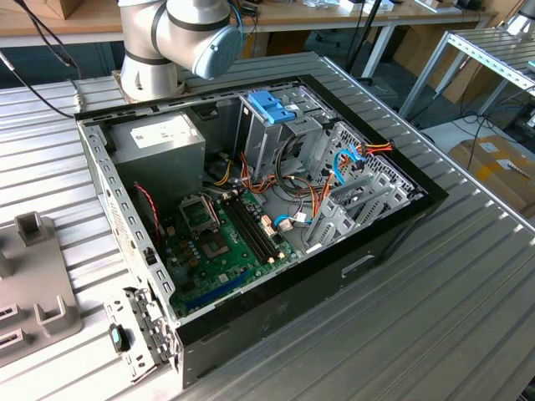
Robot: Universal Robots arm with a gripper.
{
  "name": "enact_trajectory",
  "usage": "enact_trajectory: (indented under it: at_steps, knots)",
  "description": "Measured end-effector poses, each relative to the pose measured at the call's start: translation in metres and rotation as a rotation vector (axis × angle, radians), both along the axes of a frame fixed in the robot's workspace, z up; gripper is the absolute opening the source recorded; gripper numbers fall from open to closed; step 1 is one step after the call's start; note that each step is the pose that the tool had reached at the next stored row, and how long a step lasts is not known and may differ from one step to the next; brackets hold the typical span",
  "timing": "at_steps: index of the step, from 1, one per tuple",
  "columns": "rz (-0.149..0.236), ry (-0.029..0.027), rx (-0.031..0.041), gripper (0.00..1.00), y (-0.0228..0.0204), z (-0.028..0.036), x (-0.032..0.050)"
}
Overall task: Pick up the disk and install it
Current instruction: 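Pick up the disk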
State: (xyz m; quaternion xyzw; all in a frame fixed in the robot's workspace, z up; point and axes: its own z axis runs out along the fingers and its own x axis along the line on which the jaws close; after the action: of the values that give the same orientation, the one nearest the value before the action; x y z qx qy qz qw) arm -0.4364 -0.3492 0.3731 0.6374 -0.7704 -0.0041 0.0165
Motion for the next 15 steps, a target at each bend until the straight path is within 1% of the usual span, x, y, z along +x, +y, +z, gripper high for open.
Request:
enact_trajectory:
  at_steps: [3,7,11,12,14,15]
  knots:
    - [0.004,0.0,0.0,0.11,0.0,0.0,0.0]
    - [0.035,0.0,0.0,0.11,0.0,0.0,0.0]
    - [0.085,-0.0001,0.0,0.11,0.0,0.0,0.0]
    - [0.116,-0.0002,0.0001,0.11,0.0,-0.0001,0.0]
    - [0.15,-0.0006,0.0001,0.11,0.0,-0.0001,0.0]
    - [0.167,-0.0069,-0.0004,0.11,0.0001,-0.0005,0.0]
